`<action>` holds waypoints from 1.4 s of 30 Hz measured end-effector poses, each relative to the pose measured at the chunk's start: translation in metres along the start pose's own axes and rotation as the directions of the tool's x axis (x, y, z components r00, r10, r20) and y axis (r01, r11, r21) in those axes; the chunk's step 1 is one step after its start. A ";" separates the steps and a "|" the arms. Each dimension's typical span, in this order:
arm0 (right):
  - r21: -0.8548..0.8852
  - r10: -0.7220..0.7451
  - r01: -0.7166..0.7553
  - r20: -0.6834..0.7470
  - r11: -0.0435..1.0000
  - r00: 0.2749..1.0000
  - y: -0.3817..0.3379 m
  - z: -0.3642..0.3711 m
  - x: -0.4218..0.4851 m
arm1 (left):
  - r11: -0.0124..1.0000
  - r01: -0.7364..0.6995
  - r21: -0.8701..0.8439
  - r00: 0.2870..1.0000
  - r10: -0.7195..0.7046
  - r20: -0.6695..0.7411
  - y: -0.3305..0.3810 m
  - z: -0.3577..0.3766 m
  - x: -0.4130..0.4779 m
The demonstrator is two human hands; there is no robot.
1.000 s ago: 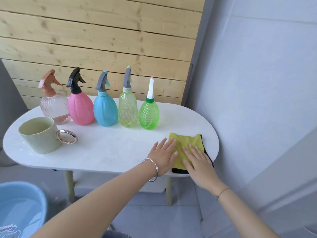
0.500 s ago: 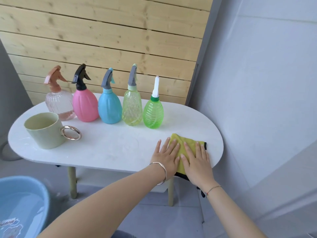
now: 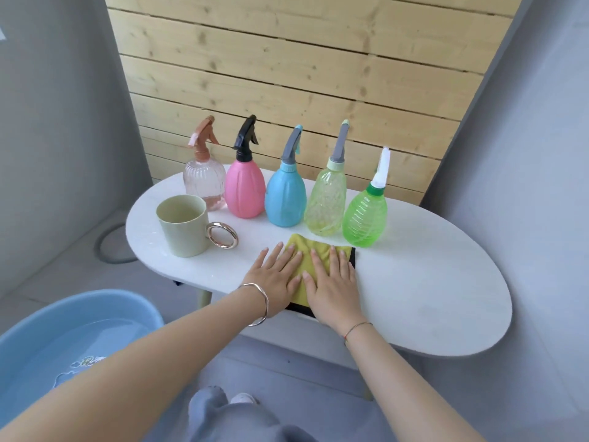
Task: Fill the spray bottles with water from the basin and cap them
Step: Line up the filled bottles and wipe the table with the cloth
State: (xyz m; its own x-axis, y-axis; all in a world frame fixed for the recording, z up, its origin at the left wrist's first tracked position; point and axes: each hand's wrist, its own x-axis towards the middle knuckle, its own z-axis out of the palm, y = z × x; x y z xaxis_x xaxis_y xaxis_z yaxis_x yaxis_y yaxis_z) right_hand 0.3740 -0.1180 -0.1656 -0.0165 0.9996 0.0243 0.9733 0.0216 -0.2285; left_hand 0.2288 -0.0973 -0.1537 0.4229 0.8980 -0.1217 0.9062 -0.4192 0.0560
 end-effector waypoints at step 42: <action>-0.004 -0.266 0.267 0.071 0.964 0.961 -0.156 0.035 0.055 | -0.237 -0.065 -0.969 0.672 -0.729 0.133 -0.183 -0.050 -0.119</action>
State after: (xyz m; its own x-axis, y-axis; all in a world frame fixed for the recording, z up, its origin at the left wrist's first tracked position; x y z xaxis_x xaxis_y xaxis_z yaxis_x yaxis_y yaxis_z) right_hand 0.2136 -0.0653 -0.1629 -0.2908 0.9567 0.0147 0.9346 0.2874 -0.2095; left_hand 0.0130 -0.1210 -0.0999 -0.3767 0.8908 -0.2541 -0.2413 0.1705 0.9554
